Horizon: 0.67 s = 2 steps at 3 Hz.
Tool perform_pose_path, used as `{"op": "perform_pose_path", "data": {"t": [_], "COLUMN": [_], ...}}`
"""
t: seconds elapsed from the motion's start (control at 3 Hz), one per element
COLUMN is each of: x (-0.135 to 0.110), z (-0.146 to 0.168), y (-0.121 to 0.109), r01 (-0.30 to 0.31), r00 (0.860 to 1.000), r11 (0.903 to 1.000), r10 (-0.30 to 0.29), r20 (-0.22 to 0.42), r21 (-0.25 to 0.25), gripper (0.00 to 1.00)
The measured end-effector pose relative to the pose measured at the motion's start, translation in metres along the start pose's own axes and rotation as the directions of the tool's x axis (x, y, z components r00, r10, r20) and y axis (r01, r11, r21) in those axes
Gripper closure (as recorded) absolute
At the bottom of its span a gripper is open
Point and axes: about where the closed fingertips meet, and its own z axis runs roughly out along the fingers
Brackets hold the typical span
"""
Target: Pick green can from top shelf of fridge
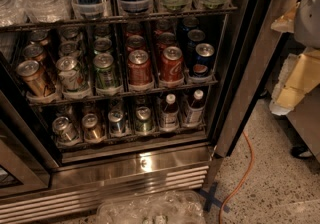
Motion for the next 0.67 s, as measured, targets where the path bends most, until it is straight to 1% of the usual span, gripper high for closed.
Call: {"op": "perform_pose_path", "data": {"t": [0.33,0.67], "x": [0.0,-0.0095], "z": [0.0,0.009], "y": [0.0,-0.004], "r01": [0.0,-0.066], "r00": [1.0,0.994], "r11": [1.0,0.9975], "r10": [0.0,0.064], "r20": [0.0,0.083], "r21": [0.0,0.025], "gripper": [0.0,0.0]}}
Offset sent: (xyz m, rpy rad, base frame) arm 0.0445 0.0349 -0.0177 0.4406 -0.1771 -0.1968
